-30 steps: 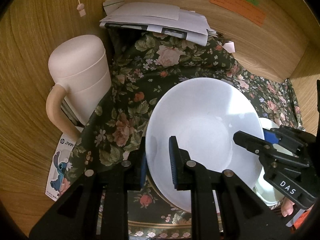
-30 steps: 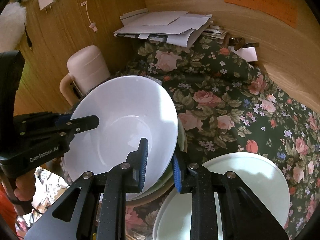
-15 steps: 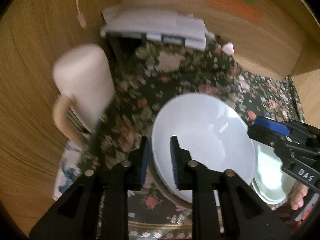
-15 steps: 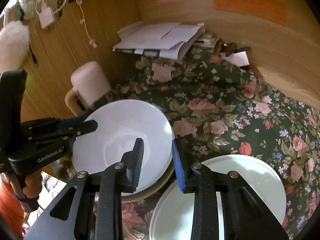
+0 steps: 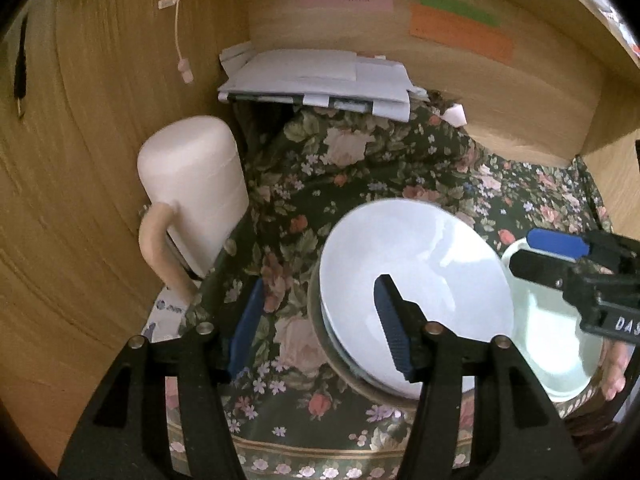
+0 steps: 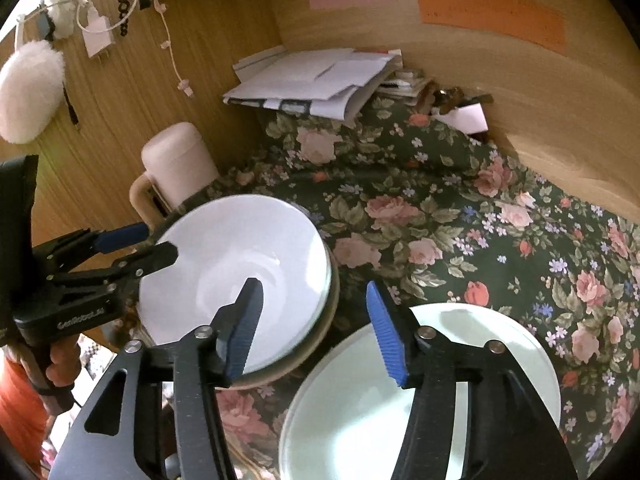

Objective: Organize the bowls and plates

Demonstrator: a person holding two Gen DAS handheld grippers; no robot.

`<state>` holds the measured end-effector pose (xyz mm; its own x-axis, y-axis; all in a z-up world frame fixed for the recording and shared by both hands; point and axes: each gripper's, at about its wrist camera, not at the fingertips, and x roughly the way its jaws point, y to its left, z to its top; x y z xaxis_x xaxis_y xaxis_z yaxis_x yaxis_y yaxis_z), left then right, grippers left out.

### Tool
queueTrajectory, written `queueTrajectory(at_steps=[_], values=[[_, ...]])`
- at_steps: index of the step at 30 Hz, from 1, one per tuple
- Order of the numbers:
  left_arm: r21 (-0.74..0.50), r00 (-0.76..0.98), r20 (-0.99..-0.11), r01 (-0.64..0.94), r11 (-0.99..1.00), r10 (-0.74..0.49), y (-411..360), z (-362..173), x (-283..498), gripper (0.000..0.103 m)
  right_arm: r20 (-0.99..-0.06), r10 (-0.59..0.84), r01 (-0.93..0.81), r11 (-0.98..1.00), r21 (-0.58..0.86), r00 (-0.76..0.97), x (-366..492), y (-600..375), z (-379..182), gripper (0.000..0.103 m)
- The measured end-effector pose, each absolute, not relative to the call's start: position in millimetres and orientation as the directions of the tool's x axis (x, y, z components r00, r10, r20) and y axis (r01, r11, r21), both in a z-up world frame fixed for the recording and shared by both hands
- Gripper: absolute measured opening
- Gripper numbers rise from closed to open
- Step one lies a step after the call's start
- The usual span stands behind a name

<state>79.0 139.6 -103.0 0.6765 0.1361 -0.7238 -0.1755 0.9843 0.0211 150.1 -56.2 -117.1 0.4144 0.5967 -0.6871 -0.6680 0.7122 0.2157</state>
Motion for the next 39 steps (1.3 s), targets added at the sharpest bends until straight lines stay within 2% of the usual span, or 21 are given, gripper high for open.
queueTrajectory(at_steps=[17, 22, 26, 30, 39], values=[[-0.079, 0.598, -0.801, -0.174, 0.982, 0.042, 142, -147, 88, 0.061, -0.76, 0.581, -0.698, 0.672, 0.247, 0.291, 161, -30, -148, 0.05], [-0.103, 0.598, -0.801, -0.168, 0.98, 0.019, 140, -153, 88, 0.061, -0.774, 0.591, -0.685, 0.662, 0.304, 0.228, 168, -27, -158, 0.05], [-0.097, 0.602, -0.798, -0.135, 0.986, 0.004, 135, -154, 88, 0.055, -0.781, 0.596, -0.677, 0.655, 0.337, 0.188, 171, -22, -165, 0.039], [-0.138, 0.586, -0.809, -0.126, 0.982, -0.039, 134, -157, 92, 0.051, -0.785, 0.582, -0.68, 0.665, 0.31, 0.211, 168, -17, -168, 0.037], [-0.121, 0.609, -0.793, -0.175, 0.977, 0.011, 130, -158, 91, 0.048, -0.778, 0.579, -0.657, 0.689, 0.306, 0.244, 168, -17, -166, 0.034]])
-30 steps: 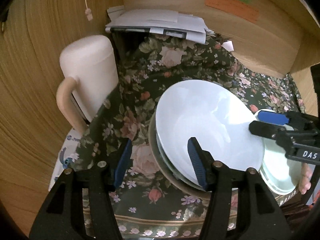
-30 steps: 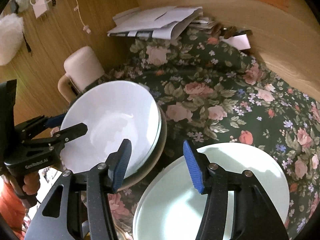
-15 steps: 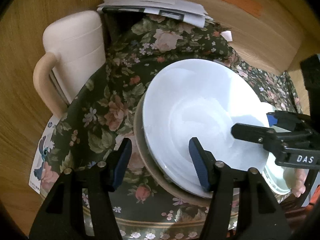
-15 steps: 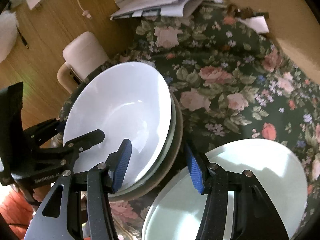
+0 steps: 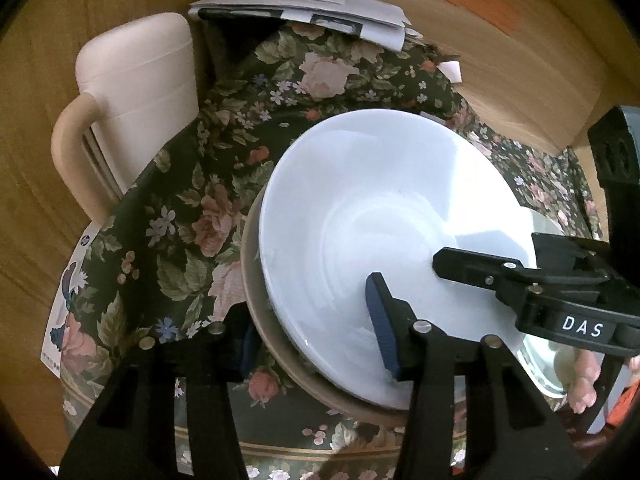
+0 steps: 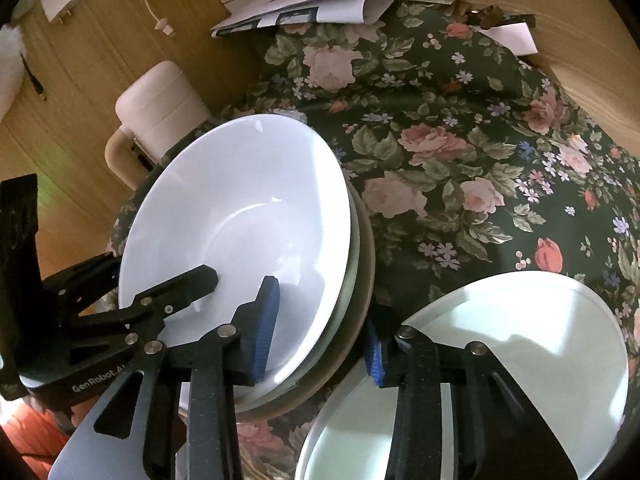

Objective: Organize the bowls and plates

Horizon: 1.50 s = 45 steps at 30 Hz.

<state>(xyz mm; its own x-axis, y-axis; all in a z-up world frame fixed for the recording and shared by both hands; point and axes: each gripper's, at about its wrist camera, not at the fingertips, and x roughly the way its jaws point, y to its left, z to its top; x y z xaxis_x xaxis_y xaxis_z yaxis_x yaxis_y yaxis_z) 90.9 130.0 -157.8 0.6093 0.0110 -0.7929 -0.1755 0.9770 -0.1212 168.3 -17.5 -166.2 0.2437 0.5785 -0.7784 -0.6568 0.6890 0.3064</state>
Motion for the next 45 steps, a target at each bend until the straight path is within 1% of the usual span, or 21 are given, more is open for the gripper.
queueTrajectory(at_steps=[6, 11, 15, 24, 30, 45], values=[[-0.093, 0.627, -0.777, -0.198, 0.976, 0.053, 125, -156, 90, 0.048, -0.769, 0.582, -0.631, 0.707, 0.319, 0.264, 168, -22, -164, 0.033], [-0.118, 0.637, -0.769, -0.213, 0.97, 0.046, 123, -153, 92, 0.048, -0.755, 0.589, -0.611, 0.72, 0.328, 0.288, 167, -32, -156, 0.033], [-0.105, 0.665, -0.745, -0.207, 0.973, 0.061, 117, -145, 92, 0.048, -0.739, 0.597, -0.598, 0.728, 0.336, 0.311, 165, -39, -147, 0.033], [-0.122, 0.698, -0.715, -0.178, 0.976, 0.038, 105, -128, 99, 0.048, -0.694, 0.603, -0.575, 0.75, 0.326, 0.393, 158, -60, -123, 0.032], [-0.127, 0.718, -0.695, -0.161, 0.979, 0.028, 90, -119, 103, 0.048, -0.681, 0.597, -0.561, 0.763, 0.32, 0.424, 155, -73, -116, 0.032], [-0.142, 0.735, -0.677, -0.081, 0.987, -0.037, 46, -111, 103, 0.048, -0.656, 0.575, -0.51, 0.798, 0.32, 0.488, 142, -125, -104, 0.032]])
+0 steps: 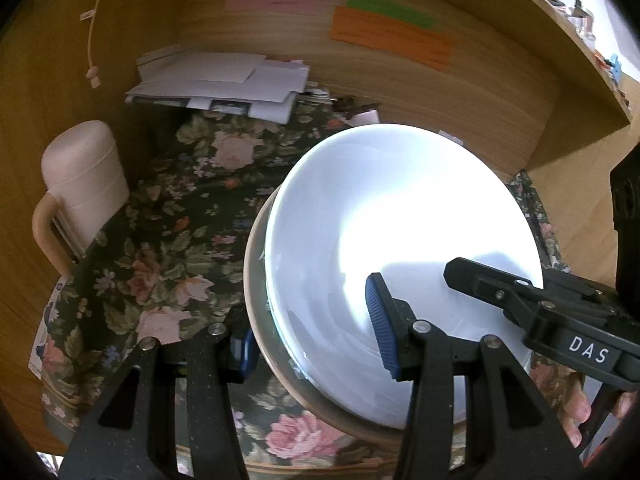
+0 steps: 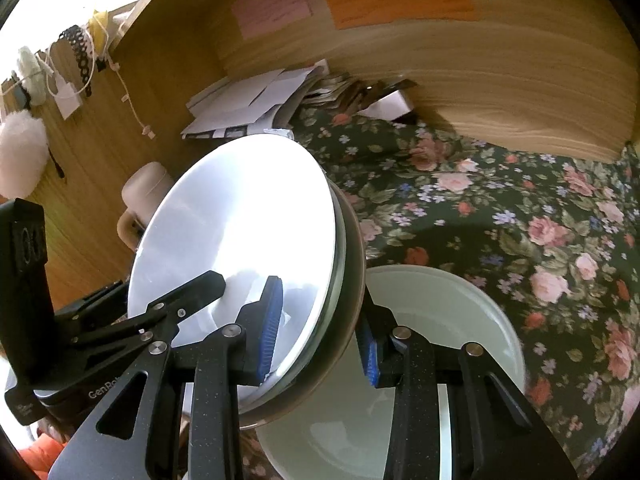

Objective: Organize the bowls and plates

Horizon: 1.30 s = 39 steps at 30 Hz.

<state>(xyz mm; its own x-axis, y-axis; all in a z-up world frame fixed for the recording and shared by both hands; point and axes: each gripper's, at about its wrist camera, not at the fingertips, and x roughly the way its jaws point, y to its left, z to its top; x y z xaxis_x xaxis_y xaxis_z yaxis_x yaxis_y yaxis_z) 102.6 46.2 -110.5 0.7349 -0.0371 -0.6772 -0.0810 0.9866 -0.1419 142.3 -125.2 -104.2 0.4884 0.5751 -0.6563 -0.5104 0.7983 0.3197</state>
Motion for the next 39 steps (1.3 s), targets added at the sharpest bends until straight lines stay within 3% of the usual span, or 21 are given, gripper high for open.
queueTrajectory(at_steps=[16, 39], values=[[-0.145, 0.73, -0.676, -0.004, 0.989, -0.096, 6, -106, 94, 0.048, -0.66, 0.54, -0.446, 0.832, 0.329, 0.522, 131, -175, -108, 0.032], [-0.175, 0.635, -0.758, 0.023, 0.984, -0.149, -18, -138, 112, 0.047, -0.708, 0.536, -0.36, 0.841, 0.404, 0.459, 146, -201, -146, 0.032]])
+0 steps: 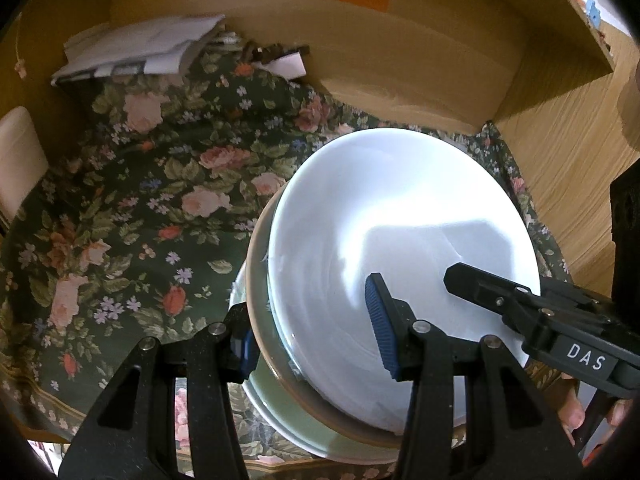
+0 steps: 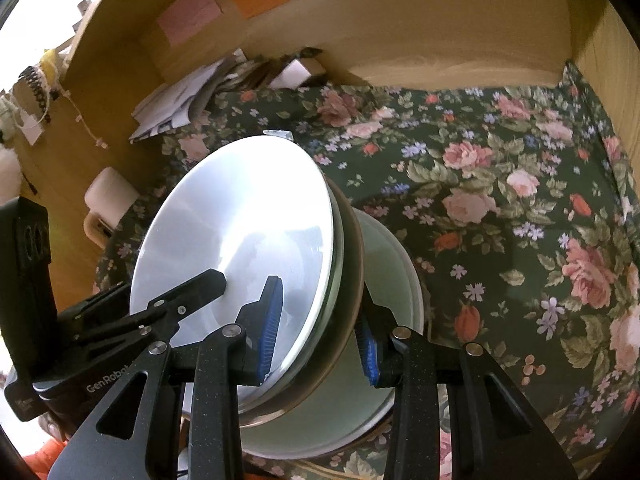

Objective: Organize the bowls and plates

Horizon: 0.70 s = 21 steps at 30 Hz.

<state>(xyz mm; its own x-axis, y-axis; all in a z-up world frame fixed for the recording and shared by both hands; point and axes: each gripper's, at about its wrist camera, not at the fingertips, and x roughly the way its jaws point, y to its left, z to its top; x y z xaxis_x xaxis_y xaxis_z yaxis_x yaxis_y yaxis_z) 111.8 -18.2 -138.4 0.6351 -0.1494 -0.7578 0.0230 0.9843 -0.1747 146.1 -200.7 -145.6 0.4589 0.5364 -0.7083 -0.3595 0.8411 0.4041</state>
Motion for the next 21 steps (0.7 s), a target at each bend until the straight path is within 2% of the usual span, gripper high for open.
queueTrajectory(at_steps=[7, 10, 14, 16, 18, 21], values=[[-0.165, 0.636, -0.756, 0.047, 0.985, -0.157, -20, -143, 113, 0.047, -0.684, 0.568, -0.378, 0.821, 0.429, 0.457, 144, -202, -146, 0.038], [-0.146, 0.648, -0.748, 0.056, 0.988, -0.147, -20, -142, 112, 0.047, -0.678, 0.547, -0.391, 0.834, 0.39, 0.49, 140, -201, -141, 0.039], [-0.054, 0.704, -0.707, 0.046, 0.997, -0.071, -22, -132, 104, 0.05, -0.651, 0.499, -0.407, 0.862, 0.303, 0.572, 129, -203, -125, 0.042], [-0.041, 0.718, -0.693, 0.05, 0.998, -0.064, -22, -126, 101, 0.05, -0.625, 0.488, -0.41, 0.868, 0.279, 0.609, 123, -206, -115, 0.047], [-0.032, 0.746, -0.663, 0.047, 0.998, -0.056, -22, -116, 94, 0.055, -0.596, 0.486, -0.424, 0.869, 0.254, 0.64, 116, -208, -103, 0.047], [-0.027, 0.793, -0.606, 0.054, 0.998, -0.059, -23, -96, 81, 0.056, -0.545, 0.492, -0.448, 0.866, 0.223, 0.679, 101, -210, -83, 0.047]])
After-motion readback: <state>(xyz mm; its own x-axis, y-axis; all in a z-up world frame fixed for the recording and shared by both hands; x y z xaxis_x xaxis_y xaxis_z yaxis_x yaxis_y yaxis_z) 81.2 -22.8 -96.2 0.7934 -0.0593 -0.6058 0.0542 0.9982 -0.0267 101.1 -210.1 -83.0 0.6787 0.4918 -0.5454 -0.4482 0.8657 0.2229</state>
